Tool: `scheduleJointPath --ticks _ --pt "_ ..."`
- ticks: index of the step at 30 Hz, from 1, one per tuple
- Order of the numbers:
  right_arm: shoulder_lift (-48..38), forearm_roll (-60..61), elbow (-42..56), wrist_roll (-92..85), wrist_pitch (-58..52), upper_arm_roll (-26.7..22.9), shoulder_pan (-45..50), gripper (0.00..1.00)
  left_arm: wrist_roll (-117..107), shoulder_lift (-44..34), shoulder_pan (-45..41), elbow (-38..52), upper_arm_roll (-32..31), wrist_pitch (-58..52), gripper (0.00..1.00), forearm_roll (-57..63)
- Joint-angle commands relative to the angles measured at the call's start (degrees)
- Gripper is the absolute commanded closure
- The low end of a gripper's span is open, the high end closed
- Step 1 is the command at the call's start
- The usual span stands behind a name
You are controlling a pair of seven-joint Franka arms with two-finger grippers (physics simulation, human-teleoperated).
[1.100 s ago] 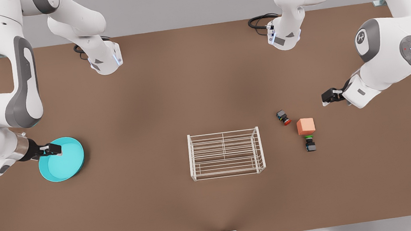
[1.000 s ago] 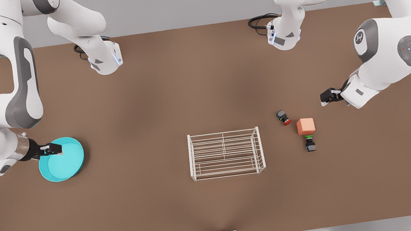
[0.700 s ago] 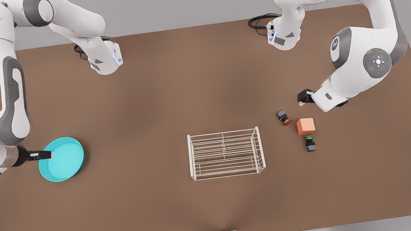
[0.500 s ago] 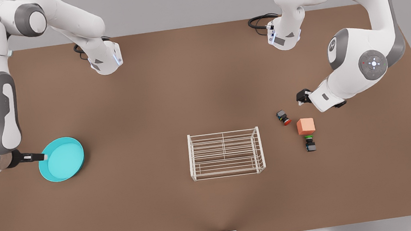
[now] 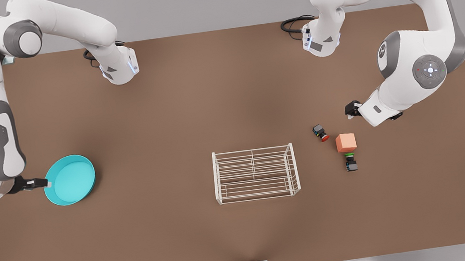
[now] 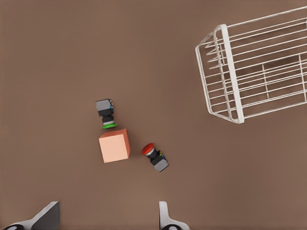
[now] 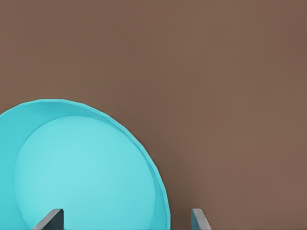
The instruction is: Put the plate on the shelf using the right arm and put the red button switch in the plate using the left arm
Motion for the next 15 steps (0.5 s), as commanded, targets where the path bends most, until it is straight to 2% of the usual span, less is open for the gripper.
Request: scheduleJointPath --ticks 1,4,15 --pt "0.63 0.08 0.11 -11.56 1.72 0.01 -0.59 0.01 -1.85 -0.06 -0.01 0.02 -0.02 -0.06 0.00 0.19" --pt "1.94 0.08 0.28 -12.96 1.63 1.32 -2.96 0.01 -2.02 -0.15 -0.01 -0.16 0.07 -0.06 0.00 0.19" --pt "5.55 1.48 0.63 -12.88 4.09 3.35 -5.07 0.19 -5.10 -0.24 -0.01 -0.42 0.07 -0.85 0.00 0.10"
